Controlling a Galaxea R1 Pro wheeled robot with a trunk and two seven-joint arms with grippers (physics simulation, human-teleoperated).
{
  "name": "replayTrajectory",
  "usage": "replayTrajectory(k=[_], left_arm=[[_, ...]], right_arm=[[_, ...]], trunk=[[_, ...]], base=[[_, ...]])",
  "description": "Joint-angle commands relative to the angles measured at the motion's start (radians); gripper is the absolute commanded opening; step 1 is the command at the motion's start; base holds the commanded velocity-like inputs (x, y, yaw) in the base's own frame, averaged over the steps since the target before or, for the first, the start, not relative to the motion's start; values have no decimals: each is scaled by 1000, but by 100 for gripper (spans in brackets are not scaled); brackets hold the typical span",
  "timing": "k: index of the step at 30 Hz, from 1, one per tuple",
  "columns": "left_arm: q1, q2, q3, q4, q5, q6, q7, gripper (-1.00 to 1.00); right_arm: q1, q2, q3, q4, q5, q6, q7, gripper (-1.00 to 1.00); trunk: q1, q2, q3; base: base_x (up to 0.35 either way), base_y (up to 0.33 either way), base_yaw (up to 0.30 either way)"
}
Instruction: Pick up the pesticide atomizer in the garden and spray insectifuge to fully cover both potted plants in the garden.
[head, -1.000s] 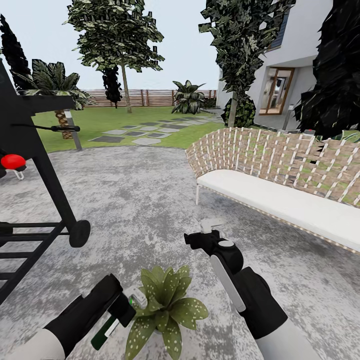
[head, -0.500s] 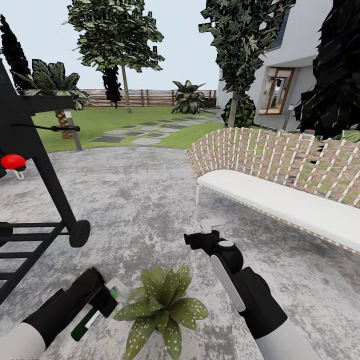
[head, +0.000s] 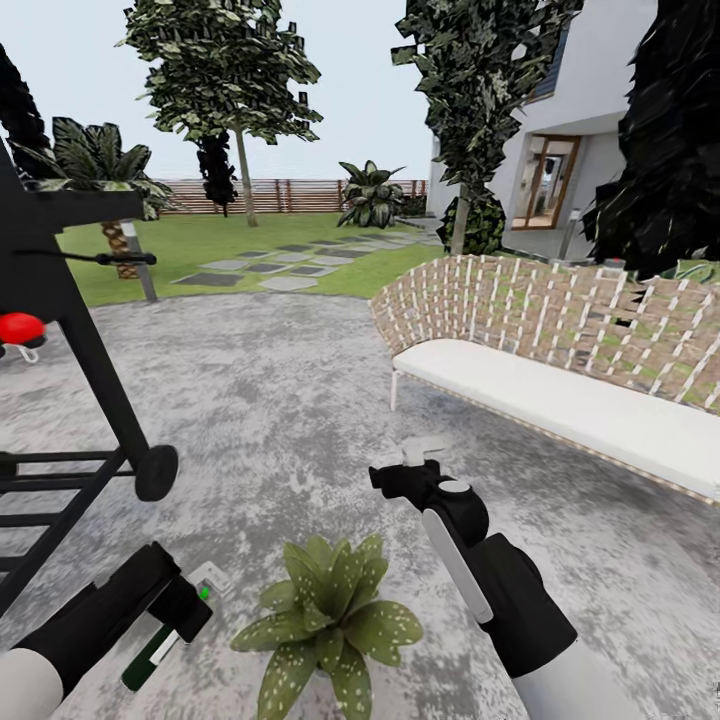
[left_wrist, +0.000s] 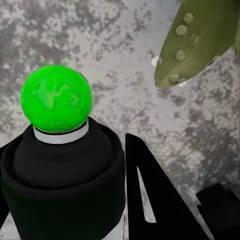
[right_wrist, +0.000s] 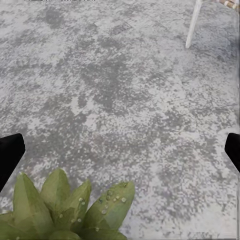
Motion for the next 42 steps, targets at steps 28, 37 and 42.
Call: replayTrajectory(k=[28, 37, 42], left_arm=[[-149, -16, 6, 209, -254, -473, -135, -100], [-196, -127, -6, 414, -273, -733, -22, -100], [-196, -166, -6, 456, -346, -775, -32, -100]], right_arm=[[0, -1, 0, 0, 0, 2, -4, 100], [0, -1, 0, -2, 0, 2, -4, 100], [0, -1, 0, -2, 0, 1, -5, 100]], trunk=[[0, 0, 5], [0, 0, 5], [0, 0, 5]], base=[[13, 51, -102], [0, 0, 0], [0, 0, 0]])
